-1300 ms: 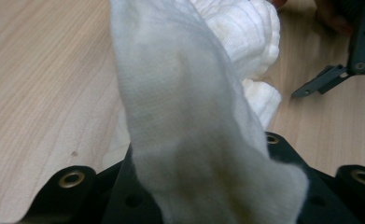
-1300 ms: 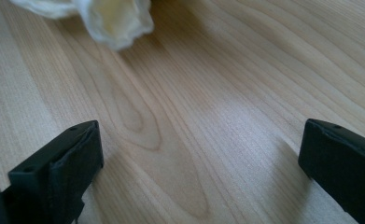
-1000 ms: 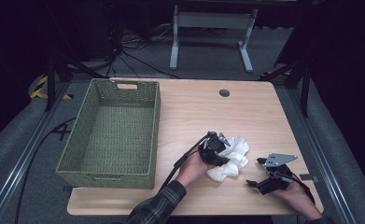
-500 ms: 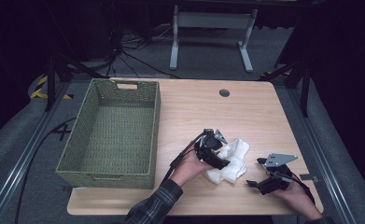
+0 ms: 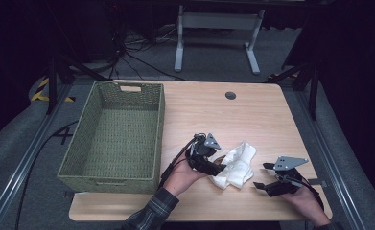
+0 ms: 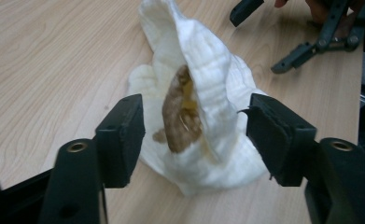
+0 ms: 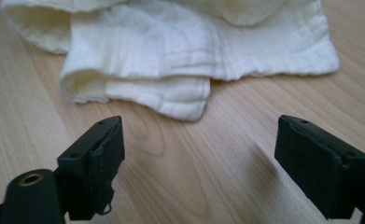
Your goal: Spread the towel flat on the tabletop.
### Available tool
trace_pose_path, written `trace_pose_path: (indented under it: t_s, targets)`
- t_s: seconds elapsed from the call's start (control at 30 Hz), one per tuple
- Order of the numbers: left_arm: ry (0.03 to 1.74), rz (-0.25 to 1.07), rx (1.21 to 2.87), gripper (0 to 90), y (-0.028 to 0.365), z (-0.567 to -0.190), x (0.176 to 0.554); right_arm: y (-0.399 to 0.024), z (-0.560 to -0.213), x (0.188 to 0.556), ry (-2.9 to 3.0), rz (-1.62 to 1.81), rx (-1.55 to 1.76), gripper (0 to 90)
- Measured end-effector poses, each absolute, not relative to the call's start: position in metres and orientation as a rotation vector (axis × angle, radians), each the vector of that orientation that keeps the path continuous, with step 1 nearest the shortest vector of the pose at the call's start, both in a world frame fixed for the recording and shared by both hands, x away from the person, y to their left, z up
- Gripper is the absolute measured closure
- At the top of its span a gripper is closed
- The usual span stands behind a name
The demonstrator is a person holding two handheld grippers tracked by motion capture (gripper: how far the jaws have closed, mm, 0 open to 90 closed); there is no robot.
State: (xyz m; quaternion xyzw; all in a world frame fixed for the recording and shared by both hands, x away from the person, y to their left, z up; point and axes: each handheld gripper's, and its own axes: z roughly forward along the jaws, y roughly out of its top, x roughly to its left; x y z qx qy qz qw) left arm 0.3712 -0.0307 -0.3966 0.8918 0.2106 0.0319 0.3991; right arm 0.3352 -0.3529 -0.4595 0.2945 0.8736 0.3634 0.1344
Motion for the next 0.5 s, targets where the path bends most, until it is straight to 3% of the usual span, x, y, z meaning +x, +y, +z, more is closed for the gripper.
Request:
trace_pose_path:
  t_s: [0.27, 0.5]
  targets:
    - [0.514, 0.069, 2.281, 54.4, -0.022, -0.404, 0.343, -0.346, -0.447, 0.330, 2.548, 1.174, 0.844, 34.8]
    - [0.499, 0.052, 2.358, 56.6, -0.034, -0.426, 0.330, -0.331, -0.444, 0.329, 2.634, 1.227, 0.788, 50.8]
